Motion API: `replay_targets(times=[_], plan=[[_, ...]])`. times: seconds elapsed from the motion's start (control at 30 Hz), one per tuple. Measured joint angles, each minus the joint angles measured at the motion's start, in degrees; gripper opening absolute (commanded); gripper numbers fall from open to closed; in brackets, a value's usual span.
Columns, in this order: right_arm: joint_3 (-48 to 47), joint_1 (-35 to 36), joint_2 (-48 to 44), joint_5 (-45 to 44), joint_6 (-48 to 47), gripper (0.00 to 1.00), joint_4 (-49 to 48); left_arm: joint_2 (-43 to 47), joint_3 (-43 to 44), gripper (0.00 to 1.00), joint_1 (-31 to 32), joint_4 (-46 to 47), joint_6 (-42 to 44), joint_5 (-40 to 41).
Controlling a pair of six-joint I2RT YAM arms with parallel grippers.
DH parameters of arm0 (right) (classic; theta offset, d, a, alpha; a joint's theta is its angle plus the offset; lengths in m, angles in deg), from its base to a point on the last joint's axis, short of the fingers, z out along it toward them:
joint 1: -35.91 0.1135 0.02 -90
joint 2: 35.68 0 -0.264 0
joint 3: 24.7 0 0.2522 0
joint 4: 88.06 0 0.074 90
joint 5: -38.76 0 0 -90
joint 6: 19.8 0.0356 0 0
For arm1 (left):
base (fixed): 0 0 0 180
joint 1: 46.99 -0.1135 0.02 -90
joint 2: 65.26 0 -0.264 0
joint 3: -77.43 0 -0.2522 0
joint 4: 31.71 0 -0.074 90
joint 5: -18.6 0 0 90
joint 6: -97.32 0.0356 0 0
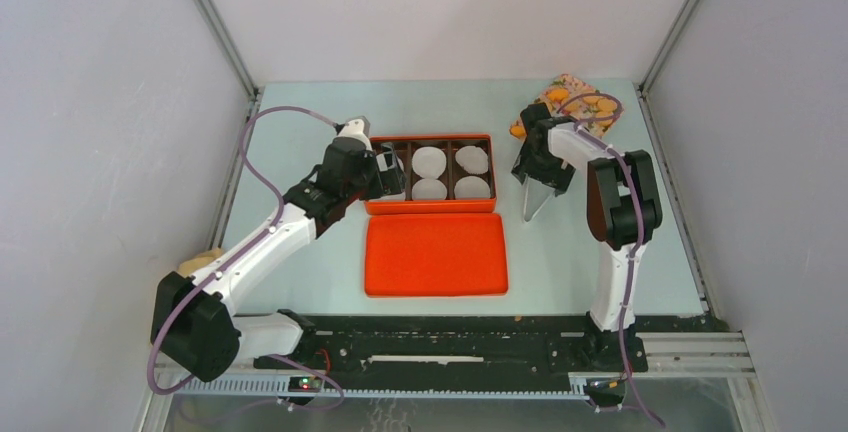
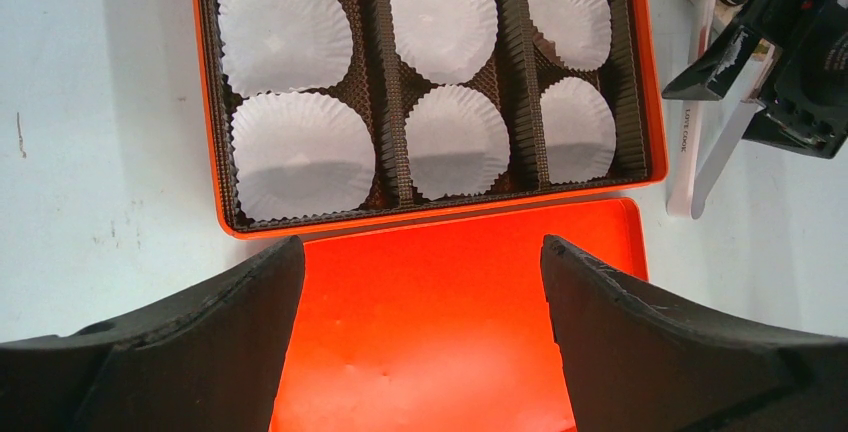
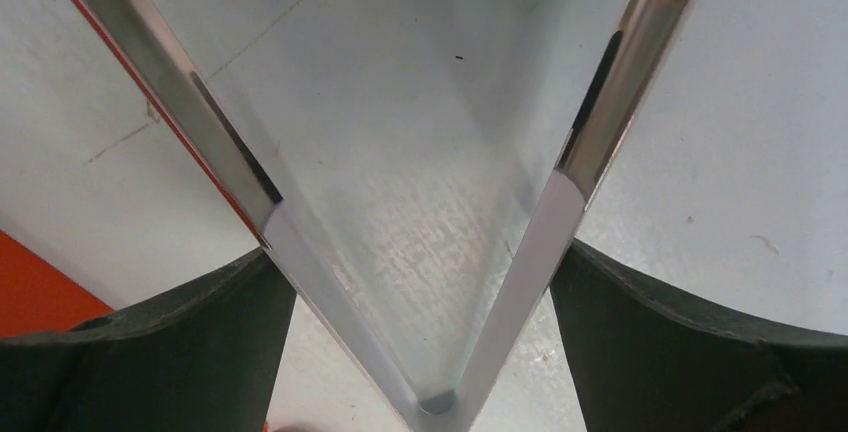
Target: Pack the cookies
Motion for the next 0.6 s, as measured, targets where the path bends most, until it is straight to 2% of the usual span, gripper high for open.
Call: replay_targets(times=[0.17, 0.23, 0.43, 0.6], plan=[[-1.99, -0.42, 1.57, -0.20, -2.97, 0.91, 1.38, 0.00, 0.00, 0.92, 0.00, -0.02, -0.02, 0.02], [-1.99, -0.31, 1.57, -0.31, -3.52, 0.81, 1.27, 0.02, 0.00, 0.92, 0.00, -0.02, -0.02, 0.00], [-1.62, 0.42, 1.51, -3.10, -4.26, 0.58, 1.44, -0.17, 0.00, 0.92, 0.00, 0.00, -0.13, -0.50], [2.36, 2.14, -0.98, -5.73, -4.26, 0.55, -0.22, -0.37, -0.07, 0.92, 0.02, 0.00, -0.46, -0.92]])
